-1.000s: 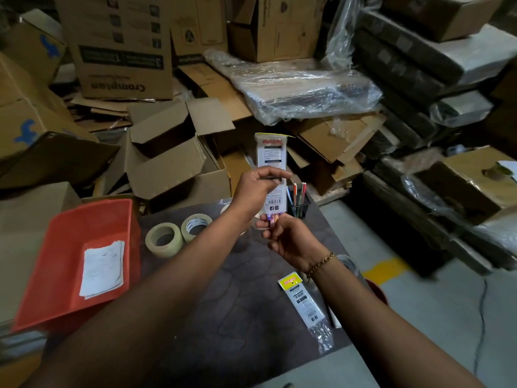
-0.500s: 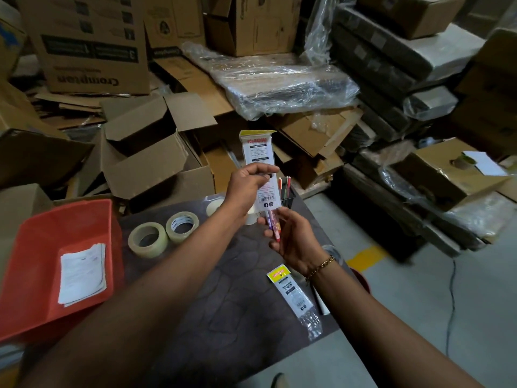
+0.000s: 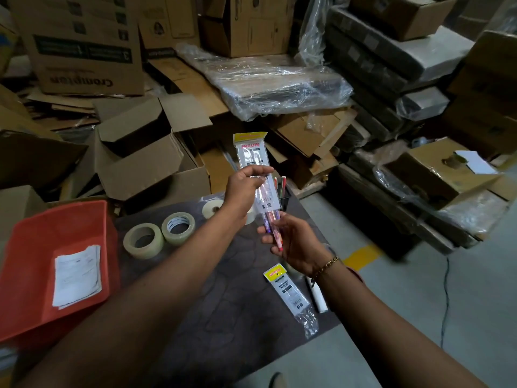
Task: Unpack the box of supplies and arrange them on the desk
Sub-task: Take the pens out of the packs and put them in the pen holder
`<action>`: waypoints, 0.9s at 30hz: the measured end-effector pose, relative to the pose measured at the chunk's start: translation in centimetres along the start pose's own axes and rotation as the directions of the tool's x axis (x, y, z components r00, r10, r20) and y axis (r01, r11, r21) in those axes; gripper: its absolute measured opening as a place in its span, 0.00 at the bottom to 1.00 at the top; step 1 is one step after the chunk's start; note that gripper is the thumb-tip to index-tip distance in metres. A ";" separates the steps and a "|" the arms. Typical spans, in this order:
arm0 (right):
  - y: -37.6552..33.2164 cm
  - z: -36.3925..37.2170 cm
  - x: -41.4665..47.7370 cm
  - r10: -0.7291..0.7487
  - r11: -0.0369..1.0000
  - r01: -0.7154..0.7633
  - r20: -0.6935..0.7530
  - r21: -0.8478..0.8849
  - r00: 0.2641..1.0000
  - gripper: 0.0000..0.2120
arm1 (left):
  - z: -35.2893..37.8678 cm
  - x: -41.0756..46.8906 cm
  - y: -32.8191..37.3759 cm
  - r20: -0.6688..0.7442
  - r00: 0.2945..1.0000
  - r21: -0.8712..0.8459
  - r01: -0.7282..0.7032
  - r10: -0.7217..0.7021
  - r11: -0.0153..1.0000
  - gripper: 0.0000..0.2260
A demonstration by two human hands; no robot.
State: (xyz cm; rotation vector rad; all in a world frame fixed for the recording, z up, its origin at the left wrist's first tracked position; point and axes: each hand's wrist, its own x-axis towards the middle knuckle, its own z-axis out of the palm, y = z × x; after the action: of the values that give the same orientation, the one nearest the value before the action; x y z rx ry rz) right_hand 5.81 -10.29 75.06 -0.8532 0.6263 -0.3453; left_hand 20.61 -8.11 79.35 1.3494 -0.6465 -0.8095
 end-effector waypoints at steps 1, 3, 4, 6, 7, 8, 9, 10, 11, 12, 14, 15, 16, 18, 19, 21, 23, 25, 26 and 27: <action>-0.1 0.1 0.0 0.017 0.999 -0.017 0.005 -0.040 1.000 0.12 | 0.0 -0.1 -0.2 0.007 1.000 0.011 0.001 -0.002 1.000 0.14; -0.2 0.2 0.3 0.034 0.989 -0.037 -0.025 -0.146 0.999 0.09 | 0.1 -0.3 -0.9 0.020 1.000 0.042 0.022 -0.023 0.999 0.15; -0.1 0.2 0.5 0.036 0.982 -0.044 -0.047 -0.185 0.998 0.08 | 0.2 -0.3 -1.2 0.020 0.999 0.055 0.036 -0.038 0.998 0.15; 0.3 0.0 0.9 0.043 0.977 -0.058 -0.073 -0.207 0.996 0.10 | 0.3 -0.3 -2.1 0.027 0.997 0.033 0.073 -0.074 0.997 0.15; 0.6 -0.4 1.0 0.053 0.974 -0.069 -0.080 -0.216 0.995 0.11 | 0.4 -0.4 -2.5 0.022 0.995 0.006 0.093 -0.094 0.996 0.16; 0.8 -0.9 0.9 0.070 0.968 -0.087 -0.080 -0.234 0.994 0.10 | 0.5 -0.4 -3.0 0.007 0.994 -0.014 0.110 -0.110 0.994 0.16; 1.2 -1.7 0.6 0.097 0.959 -0.114 -0.077 -0.258 0.992 0.09 | 0.5 -0.4 -3.6 -0.012 0.992 -0.023 0.121 -0.122 0.992 0.16; 1.7 -2.6 0.2 0.136 0.947 -0.152 -0.076 -0.283 0.988 0.07 | 0.4 -0.3 -4.5 -0.030 0.991 -0.016 0.133 -0.133 0.991 0.16; 2.2 -3.7 -0.5 0.184 0.932 -0.200 -0.081 -0.302 0.980 0.06 | 0.4 -0.1 -5.5 -0.050 0.988 -0.008 0.145 -0.146 0.989 0.16; 3.0 -5.1 -1.3 0.237 0.915 -0.255 -0.096 -0.313 0.967 0.05 | 0.3 0.1 -6.8 -0.075 0.983 0.005 0.168 -0.167 0.986 0.15; 4.9 -8.5 -3.5 0.337 0.883 -0.362 -0.134 -0.299 0.932 0.05 | 0.1 0.2 -9.4 -0.128 0.963 0.015 0.241 -0.237 0.970 0.15; 5.8 -10.2 -4.7 0.376 0.872 -0.407 -0.162 -0.271 0.912 0.05 | 0.2 0.1 -10.8 -0.140 0.952 0.018 0.278 -0.273 0.960 0.15; 6.6 -11.8 -6.0 0.404 0.867 -0.443 -0.200 -0.228 0.893 0.04 | 0.3 -0.1 -12.3 -0.137 0.942 0.026 0.313 -0.307 0.949 0.15; 7.9 -14.4 -8.4 0.433 0.866 -0.482 -0.283 -0.133 0.856 0.03 | 1.0 -0.9 -15.3 -0.102 0.918 0.057 0.391 -0.384 0.919 0.16; 8.4 -15.4 -9.5 0.434 0.869 -0.486 -0.329 -0.092 0.838 0.04 | 1.4 -1.4 -16.9 -0.077 0.902 0.074 0.431 -0.425 0.900 0.15; 9.1 -16.8 -11.1 0.422 0.881 -0.472 -0.409 -0.026 0.809 0.03 | 2.4 -2.5 -19.7 0.000 0.862 0.119 0.503 -0.507 0.856 0.14; 9.6 -17.8 -12.1 0.408 0.891 -0.453 -0.454 0.011 0.792 0.02 | 3.3 -3.6 -22.0 0.082 0.791 0.170 0.588 -0.606 0.791 0.13; 10.1 -18.3 -12.7 0.409 0.894 -0.448 -0.463 0.028 0.786 0.02 | 3.9 -5.0 -22.8 0.151 0.682 0.235 0.679 -0.716 0.696 0.10; 10.2 -18.4 -12.8 0.409 0.893 -0.450 -0.462 0.025 0.787 0.02 | 3.9 -5.6 -23.0 0.160 0.637 0.292 0.699 -0.754 0.653 0.07; 10.3 -18.3 -12.7 0.410 0.890 -0.455 -0.458 0.014 0.788 0.02 | 3.9 -6.0 -23.0 0.156 0.609 0.360 0.698 -0.778 0.619 0.05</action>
State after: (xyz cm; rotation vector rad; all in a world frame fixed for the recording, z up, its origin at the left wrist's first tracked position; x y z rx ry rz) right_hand -15.30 -8.15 62.65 -0.6937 1.2613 -0.0859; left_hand 11.02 -6.28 57.35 1.7957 -0.3997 -1.6955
